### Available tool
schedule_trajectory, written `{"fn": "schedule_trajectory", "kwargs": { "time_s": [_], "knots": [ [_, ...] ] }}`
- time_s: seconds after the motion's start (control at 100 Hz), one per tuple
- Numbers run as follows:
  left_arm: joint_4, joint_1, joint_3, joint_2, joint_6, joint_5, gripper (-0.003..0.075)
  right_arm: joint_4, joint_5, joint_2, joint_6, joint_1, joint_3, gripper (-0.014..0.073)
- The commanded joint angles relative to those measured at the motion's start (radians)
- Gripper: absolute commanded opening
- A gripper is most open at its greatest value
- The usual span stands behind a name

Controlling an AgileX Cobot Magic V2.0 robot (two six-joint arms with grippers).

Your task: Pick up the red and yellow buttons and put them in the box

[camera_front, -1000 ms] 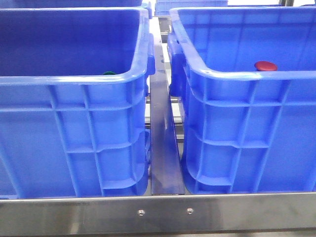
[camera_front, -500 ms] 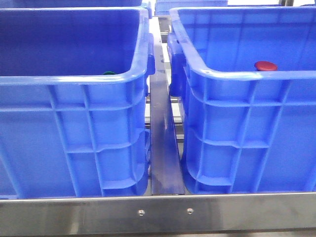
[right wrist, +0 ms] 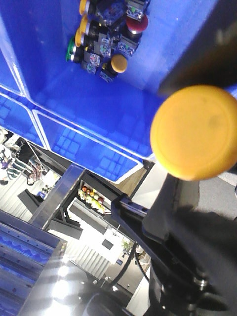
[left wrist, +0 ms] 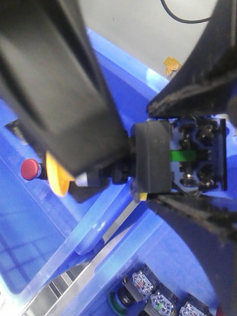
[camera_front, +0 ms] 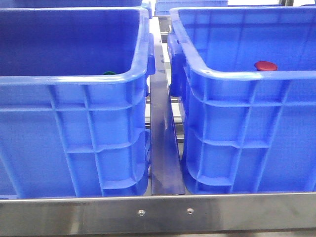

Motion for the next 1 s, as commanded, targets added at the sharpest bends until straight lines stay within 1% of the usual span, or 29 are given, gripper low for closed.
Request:
{"fn": "schedule_trajectory", "kwargs": {
  "time_s": [0.0, 0.05, 0.09, 0.17, 0.22, 0.31, 0.34, 0.36, 0.41, 0.43, 0.46, 0.51, 0.55, 0.59, 0.66, 0.82, 0.99],
  "knots": [
    [0.012, -0.008, -0.028, -0.028, -0.001, -0.073, -0.002, 0.123, 0.053, -0.021, -0.013, 0.001, -0.036, 0.031],
    [0.012, -0.008, -0.028, -0.028, -0.001, -0.073, -0.002, 0.123, 0.053, -0.021, -0.015, 0.001, -0.036, 0.023],
    [0.012, -0.008, -0.028, -0.028, -0.001, -0.073, -0.002, 0.123, 0.053, -0.021, -0.016, 0.001, -0.036, 0.0182],
    [0.012, -0.008, -0.028, -0.028, -0.001, -0.073, -0.0006, 0.123, 0.053, -0.021, -0.027, 0.001, -0.036, 0.0153],
    [0.012, -0.008, -0.028, -0.028, -0.001, -0.073, 0.0034, 0.123, 0.051, -0.021, -0.03, 0.001, -0.036, 0.0153],
    [0.012, -0.008, -0.028, -0.028, -0.001, -0.073, 0.0167, 0.123, 0.042, -0.021, -0.03, 0.001, -0.036, 0.0153],
    [0.012, -0.008, -0.028, -0.028, -0.001, -0.073, 0.0237, 0.123, 0.04, -0.021, -0.03, 0.001, -0.036, 0.0153],
    [0.012, -0.008, -0.028, -0.028, -0.001, -0.073, 0.0267, 0.123, 0.04, -0.021, -0.03, 0.001, -0.036, 0.0153],
    [0.012, -0.008, -0.028, -0.028, -0.001, -0.073, 0.0395, 0.123, 0.038, -0.021, -0.03, 0.001, -0.036, 0.0153],
    [0.012, -0.008, -0.028, -0.028, -0.001, -0.073, 0.0426, 0.123, 0.039, -0.021, -0.031, 0.001, -0.036, 0.0153],
    [0.012, -0.008, -0.028, -0.028, -0.001, -0.073, 0.0496, 0.123, 0.039, -0.021, -0.031, 0.001, -0.036, 0.0153],
    [0.012, -0.008, -0.028, -0.028, -0.001, -0.073, 0.0567, 0.123, 0.037, -0.021, -0.032, 0.001, -0.036, 0.0153],
    [0.012, -0.008, -0.028, -0.028, -0.001, -0.073, 0.0603, 0.122, 0.033, -0.021, -0.035, 0.001, -0.036, 0.0153],
    [0.012, -0.008, -0.028, -0.028, -0.001, -0.073, 0.0614, 0.122, 0.027, -0.021, -0.041, 0.001, -0.036, 0.0153],
    [0.012, -0.008, -0.028, -0.028, -0.001, -0.073, 0.0606, 0.122, 0.0, -0.021, -0.055, 0.001, -0.036, 0.0153],
    [0.012, 0.006, -0.028, -0.032, -0.013, -0.071, 0.0606, 0.123, -0.112, -0.025, -0.13, -0.003, -0.036, 0.0153],
    [0.012, 0.07, -0.028, -0.048, -0.031, -0.063, 0.0606, 0.123, -0.168, -0.045, -0.191, -0.07, -0.036, 0.0153]
  ]
}}
